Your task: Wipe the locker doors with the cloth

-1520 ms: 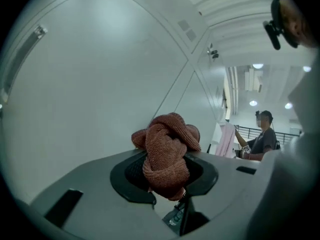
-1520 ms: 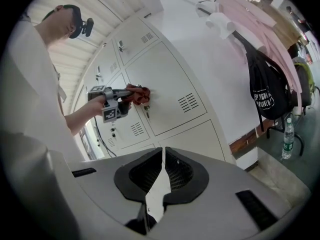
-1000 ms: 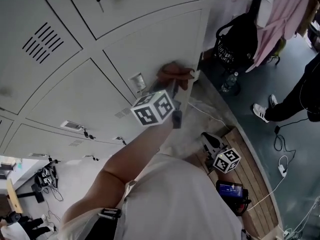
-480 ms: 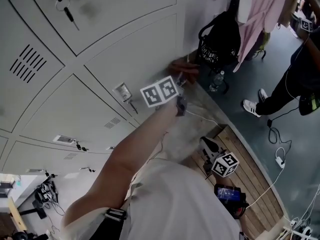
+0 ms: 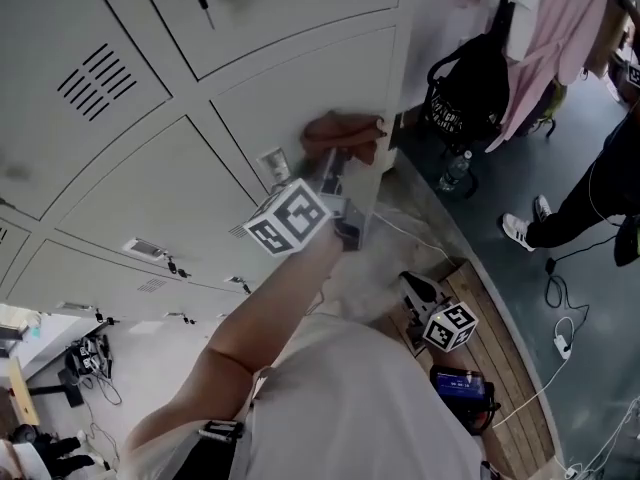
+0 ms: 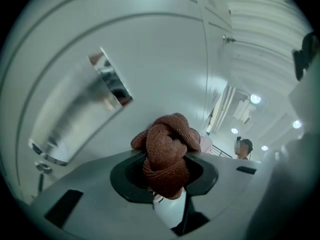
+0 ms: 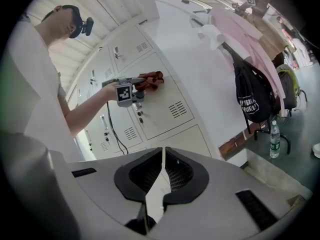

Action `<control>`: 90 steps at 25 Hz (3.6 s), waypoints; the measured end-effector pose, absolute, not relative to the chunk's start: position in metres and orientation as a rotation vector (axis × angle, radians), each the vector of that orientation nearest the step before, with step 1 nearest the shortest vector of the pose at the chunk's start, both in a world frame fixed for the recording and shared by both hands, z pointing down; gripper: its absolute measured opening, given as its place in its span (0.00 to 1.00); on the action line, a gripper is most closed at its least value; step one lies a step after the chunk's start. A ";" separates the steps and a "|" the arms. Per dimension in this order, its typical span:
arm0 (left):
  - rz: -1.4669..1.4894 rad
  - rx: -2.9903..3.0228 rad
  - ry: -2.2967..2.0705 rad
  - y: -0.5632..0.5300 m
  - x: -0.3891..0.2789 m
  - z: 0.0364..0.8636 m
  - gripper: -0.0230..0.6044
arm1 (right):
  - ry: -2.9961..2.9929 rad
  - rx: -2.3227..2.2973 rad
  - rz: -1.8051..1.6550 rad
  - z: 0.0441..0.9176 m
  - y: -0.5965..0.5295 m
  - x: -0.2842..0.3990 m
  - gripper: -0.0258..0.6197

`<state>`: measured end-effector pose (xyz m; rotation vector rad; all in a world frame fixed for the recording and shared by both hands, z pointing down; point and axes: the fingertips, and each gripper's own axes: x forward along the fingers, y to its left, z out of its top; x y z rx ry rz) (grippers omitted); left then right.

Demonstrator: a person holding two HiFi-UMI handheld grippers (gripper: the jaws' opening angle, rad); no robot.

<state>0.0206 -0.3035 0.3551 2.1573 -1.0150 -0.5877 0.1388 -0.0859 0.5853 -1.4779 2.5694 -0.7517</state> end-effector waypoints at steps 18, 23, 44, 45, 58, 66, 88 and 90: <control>-0.304 2.420 -1.530 -0.268 -0.083 0.323 0.22 | 2.697 -1.312 -0.764 0.589 -0.102 0.092 0.09; -0.229 2.517 -1.451 -0.287 -0.025 0.320 0.22 | 2.637 -1.395 -0.762 0.591 -0.096 0.108 0.09; -0.237 2.619 -1.153 -0.336 0.125 0.307 0.22 | 2.468 -1.556 -0.738 0.584 -0.081 0.151 0.09; -0.282 2.590 -1.164 -0.332 0.113 0.302 0.22 | 2.477 -1.546 -0.741 0.585 -0.082 0.150 0.09; -0.473 2.376 -1.441 -0.269 -0.074 0.302 0.22 | 2.650 -1.321 -0.759 0.586 -0.105 0.101 0.09; -0.592 2.486 -1.695 -0.256 -0.117 0.243 0.22 | 2.696 -1.240 -0.778 0.591 -0.108 0.079 0.09; -0.279 2.719 -1.185 -0.342 0.137 0.265 0.22 | 2.416 -1.597 -0.741 0.589 -0.077 0.162 0.09; -0.327 2.720 -1.188 -0.342 0.138 0.251 0.22 | 2.414 -1.605 -0.734 0.586 -0.078 0.165 0.09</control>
